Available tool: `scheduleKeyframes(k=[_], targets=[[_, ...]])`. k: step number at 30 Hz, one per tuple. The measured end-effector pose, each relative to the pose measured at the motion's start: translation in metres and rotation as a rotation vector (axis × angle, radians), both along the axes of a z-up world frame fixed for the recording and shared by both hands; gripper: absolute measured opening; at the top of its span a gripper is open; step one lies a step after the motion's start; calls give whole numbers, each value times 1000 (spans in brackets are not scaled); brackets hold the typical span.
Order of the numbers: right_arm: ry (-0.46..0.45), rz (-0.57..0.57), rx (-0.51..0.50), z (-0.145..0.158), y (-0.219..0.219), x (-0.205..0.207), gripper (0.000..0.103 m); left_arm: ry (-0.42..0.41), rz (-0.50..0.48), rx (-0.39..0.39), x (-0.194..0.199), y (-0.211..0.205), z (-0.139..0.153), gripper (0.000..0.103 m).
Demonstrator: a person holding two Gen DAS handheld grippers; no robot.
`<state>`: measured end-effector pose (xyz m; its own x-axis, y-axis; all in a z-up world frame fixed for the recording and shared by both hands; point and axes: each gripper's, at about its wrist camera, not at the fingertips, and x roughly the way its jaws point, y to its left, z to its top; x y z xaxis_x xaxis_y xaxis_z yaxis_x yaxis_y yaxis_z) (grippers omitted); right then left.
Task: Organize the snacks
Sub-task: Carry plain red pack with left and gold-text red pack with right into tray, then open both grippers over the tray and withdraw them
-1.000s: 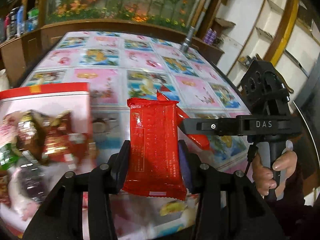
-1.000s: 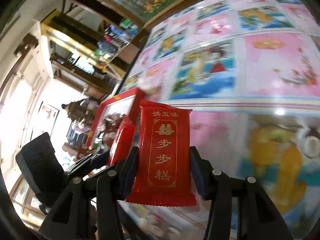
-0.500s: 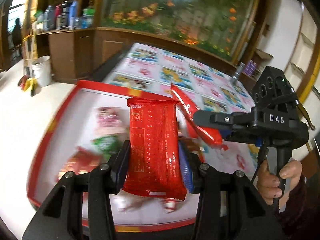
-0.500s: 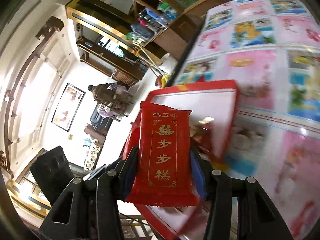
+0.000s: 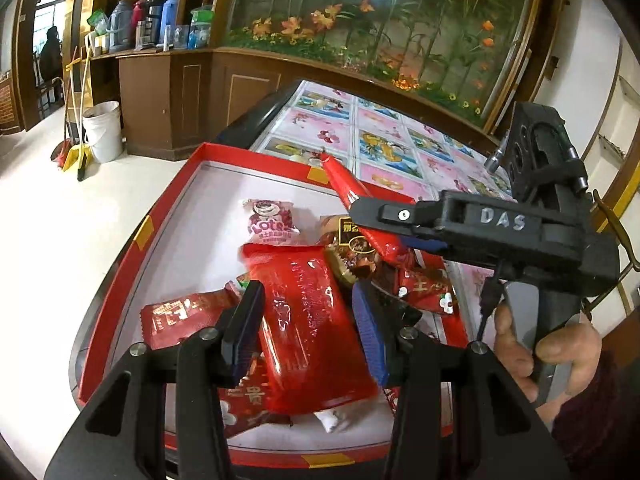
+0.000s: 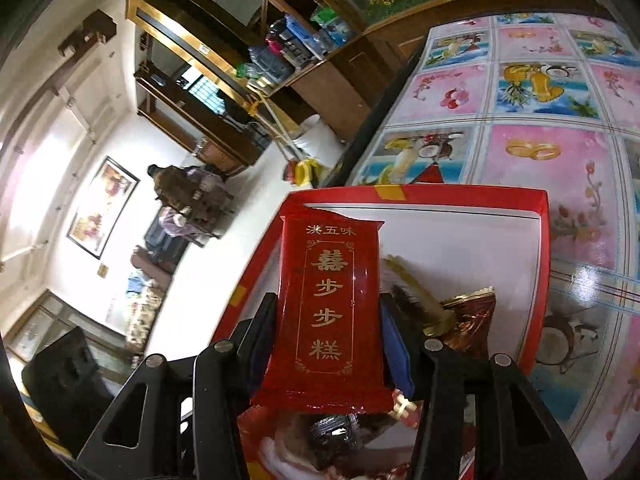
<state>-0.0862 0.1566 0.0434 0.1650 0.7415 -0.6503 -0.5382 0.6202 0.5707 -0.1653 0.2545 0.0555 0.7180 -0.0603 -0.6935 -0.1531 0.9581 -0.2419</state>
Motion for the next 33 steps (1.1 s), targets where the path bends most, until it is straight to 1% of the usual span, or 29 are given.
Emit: scheduleKeyframes(k=[1, 3, 5, 7, 8, 9, 12, 16, 18, 21, 23, 25, 27, 29, 31, 32, 33], targets=[[-17, -2, -15, 0, 1, -2, 53, 2, 4, 2, 0, 0, -1, 44], [-46, -8, -32, 2, -2, -5, 54, 5, 3, 21, -2, -2, 0, 44], [-75, -10, -24, 7, -7, -9, 54, 6, 27, 61, -5, -5, 1, 44], [-110, -18, -15, 13, -15, -13, 55, 9, 47, 88, -9, -7, 1, 48], [-126, -27, -13, 16, -20, -15, 56, 6, 63, 103, -11, -9, 2, 56], [-142, -37, -9, 19, -26, -19, 58, 0, 94, 134, -13, -10, 5, 65], [-194, -46, -11, 26, -41, -32, 59, -34, 160, 221, -22, -17, 13, 78], [-256, -58, -18, 34, -59, -55, 63, -70, 219, 328, -35, -28, 25, 85], [-281, -64, -16, 39, -69, -68, 63, -90, 242, 376, -42, -35, 32, 85], [-329, -67, -9, 49, -81, -90, 64, -103, 267, 418, -53, -44, 41, 88], [-358, -72, -4, 55, -89, -104, 66, -104, 296, 457, -61, -51, 46, 88], [-396, -82, 4, 62, -98, -121, 67, -122, 317, 500, -72, -60, 52, 89], [-431, -91, 2, 69, -107, -136, 68, -147, 327, 517, -85, -66, 58, 91], [-457, -101, 1, 75, -115, -150, 69, -178, 337, 509, -98, -70, 65, 91], [-479, -112, 5, 82, -124, -165, 69, -215, 348, 497, -114, -73, 74, 94], [-489, -115, 6, 84, -127, -169, 69, -237, 357, 490, -122, -73, 78, 101], [-508, -121, 3, 89, -132, -179, 71, -263, 361, 481, -131, -73, 81, 103]])
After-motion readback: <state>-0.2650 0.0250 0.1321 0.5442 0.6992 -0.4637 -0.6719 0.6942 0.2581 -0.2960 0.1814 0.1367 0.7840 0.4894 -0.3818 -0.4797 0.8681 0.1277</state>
